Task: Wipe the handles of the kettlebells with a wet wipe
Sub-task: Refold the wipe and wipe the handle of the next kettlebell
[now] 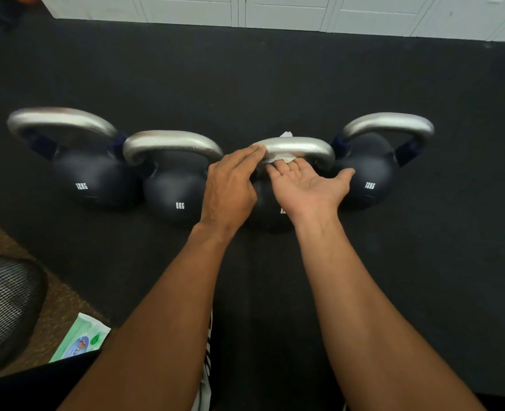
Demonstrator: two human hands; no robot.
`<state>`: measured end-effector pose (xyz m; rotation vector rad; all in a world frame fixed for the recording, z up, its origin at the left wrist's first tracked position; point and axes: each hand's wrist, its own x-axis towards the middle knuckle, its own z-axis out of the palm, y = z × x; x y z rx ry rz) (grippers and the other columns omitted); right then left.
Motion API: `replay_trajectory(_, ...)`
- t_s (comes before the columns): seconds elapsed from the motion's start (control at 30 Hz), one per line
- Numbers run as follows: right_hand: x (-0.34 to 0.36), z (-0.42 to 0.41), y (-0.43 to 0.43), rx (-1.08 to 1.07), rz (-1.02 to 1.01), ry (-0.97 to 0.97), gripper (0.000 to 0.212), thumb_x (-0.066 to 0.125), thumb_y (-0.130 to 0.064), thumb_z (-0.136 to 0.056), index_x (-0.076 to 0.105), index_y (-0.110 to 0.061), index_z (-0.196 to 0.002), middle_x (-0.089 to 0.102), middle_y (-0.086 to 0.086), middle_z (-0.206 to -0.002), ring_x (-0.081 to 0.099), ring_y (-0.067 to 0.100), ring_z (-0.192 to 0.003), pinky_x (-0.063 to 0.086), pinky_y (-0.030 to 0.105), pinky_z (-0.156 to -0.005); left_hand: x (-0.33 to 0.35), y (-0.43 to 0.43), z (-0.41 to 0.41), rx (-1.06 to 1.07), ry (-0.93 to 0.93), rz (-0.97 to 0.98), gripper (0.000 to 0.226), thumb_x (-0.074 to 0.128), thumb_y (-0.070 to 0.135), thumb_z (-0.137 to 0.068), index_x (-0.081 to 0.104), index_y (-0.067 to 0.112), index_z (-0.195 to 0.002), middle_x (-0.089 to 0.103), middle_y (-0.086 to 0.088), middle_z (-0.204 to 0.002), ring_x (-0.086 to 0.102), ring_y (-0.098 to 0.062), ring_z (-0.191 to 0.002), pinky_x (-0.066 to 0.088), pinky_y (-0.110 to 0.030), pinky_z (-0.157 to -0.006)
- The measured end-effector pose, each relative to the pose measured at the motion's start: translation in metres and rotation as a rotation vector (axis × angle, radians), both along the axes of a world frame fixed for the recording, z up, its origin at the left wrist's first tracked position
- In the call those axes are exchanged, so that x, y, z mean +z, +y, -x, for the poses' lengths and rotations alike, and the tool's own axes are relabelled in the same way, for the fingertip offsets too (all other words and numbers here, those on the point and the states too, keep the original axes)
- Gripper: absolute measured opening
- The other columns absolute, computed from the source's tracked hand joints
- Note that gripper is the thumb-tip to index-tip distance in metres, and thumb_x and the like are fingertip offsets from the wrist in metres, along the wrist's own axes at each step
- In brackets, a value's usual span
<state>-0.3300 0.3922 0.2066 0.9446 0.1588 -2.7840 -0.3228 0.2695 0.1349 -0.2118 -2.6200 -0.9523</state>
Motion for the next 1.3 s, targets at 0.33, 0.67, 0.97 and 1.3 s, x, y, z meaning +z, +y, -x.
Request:
replay_trajectory(0.33,0.006,0.004,-0.001,0.129,-0.061,-0.015,0.111,0.035,-0.079,-0.088,0.013,0.008,-0.154,0.014,0.027,-0.163,0.011,0.038,-0.153,0.008,0.049,-0.125,-0.010,0.027,-0.025,0.287,-0.068,-0.409,0.053,0.038,0.002,-0.087,0.068,0.007,-0.131,0.070,-0.007,-0.128,0.064,-0.019,-0.121,0.044,-0.021,-0.109)
replay_trajectory(0.67,0.000,0.006,0.019,0.249,-0.019,-0.006,0.114,0.036,-0.079,-0.088,0.025,0.021,-0.143,0.034,0.043,-0.146,0.030,0.047,-0.145,0.019,0.052,-0.123,0.015,0.051,-0.024,0.298,-0.769,-1.659,0.039,0.040,0.021,-0.101,0.069,0.010,-0.126,0.075,-0.011,-0.119,0.068,-0.025,-0.117,0.049,-0.042,-0.103)
replay_trajectory(0.97,-0.009,0.015,0.036,0.582,-0.356,-0.085,0.092,0.025,-0.075,-0.094,0.059,0.001,-0.133,0.066,0.017,-0.123,0.063,0.028,-0.111,0.052,0.044,-0.088,0.015,0.059,-0.012,0.089,-0.714,-2.179,0.051,0.033,0.038,-0.095,0.067,0.006,-0.116,0.071,-0.014,-0.115,0.065,-0.028,-0.112,0.046,-0.041,-0.106)
replay_trajectory(1.3,0.007,0.036,0.089,0.767,-2.108,0.342,0.036,0.054,-0.026,-0.097,0.065,-0.026,-0.131,0.065,-0.013,-0.121,0.057,0.006,-0.117,0.041,0.023,-0.103,0.024,0.085,0.011,0.253,-0.434,-2.536,0.070,0.032,0.052,-0.090,0.055,0.010,-0.142,0.058,-0.012,-0.144,0.047,-0.026,-0.140,0.024,-0.056,-0.120)
